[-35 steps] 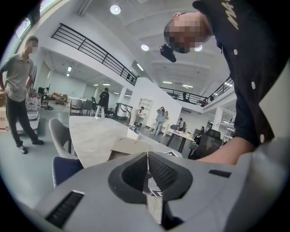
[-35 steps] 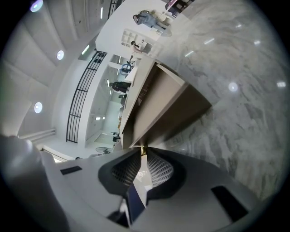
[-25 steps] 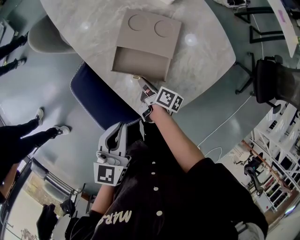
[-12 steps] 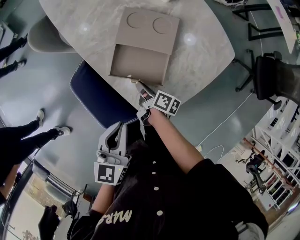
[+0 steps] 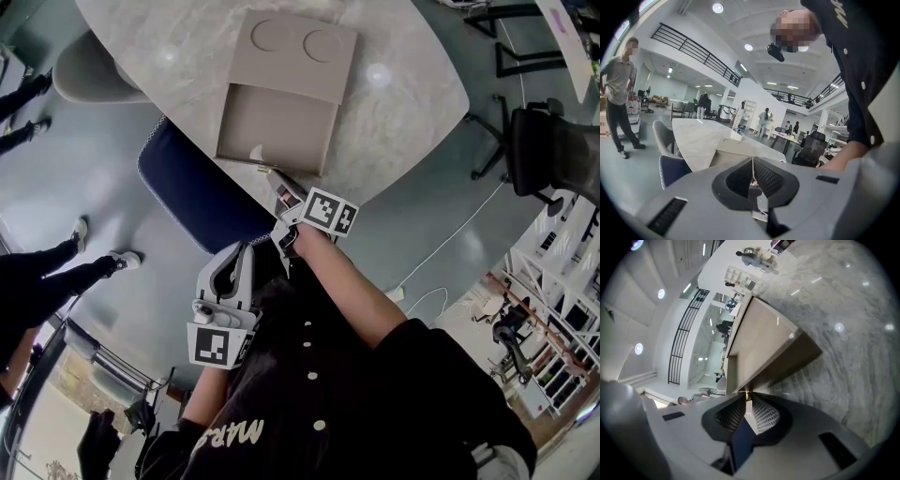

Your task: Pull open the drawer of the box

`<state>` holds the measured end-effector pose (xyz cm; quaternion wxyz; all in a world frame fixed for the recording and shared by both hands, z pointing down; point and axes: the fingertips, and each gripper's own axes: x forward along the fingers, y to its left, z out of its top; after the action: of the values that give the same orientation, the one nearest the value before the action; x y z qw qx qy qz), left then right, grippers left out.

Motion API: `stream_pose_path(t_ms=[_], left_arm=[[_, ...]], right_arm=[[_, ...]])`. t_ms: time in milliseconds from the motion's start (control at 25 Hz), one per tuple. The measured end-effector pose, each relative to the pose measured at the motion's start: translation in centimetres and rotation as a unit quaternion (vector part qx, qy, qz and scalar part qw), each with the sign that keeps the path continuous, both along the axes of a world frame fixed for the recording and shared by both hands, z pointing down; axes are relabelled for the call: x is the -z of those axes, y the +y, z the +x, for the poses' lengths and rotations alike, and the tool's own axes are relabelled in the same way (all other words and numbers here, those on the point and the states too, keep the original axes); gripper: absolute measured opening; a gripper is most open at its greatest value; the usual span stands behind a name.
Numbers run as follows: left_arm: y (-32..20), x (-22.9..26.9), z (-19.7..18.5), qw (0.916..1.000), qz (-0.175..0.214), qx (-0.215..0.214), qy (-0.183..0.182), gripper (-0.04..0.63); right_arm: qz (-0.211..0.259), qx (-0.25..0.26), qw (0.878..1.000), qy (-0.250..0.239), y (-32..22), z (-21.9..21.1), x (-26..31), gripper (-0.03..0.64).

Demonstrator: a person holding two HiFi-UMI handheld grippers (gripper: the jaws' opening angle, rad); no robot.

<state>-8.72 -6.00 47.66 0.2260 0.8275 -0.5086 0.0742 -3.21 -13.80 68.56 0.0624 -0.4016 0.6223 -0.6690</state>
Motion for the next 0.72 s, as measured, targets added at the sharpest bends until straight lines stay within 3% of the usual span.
stream_pose_path(t_ms=[400, 720], left_arm=[[0.2, -0.1, 0.0, 1.0, 0.003, -0.002, -0.005, 0.018], [-0.8, 1.6, 0.2, 0.9995, 0.029, -0.008, -0.006, 0.018]], right_arm=[[0.003, 0.011, 1.0, 0.003, 0.4, -0.3, -0.2, 0.031], [-0.012, 0.042, 0.999, 0.005, 1.6, 0.6, 0.3, 0.081]])
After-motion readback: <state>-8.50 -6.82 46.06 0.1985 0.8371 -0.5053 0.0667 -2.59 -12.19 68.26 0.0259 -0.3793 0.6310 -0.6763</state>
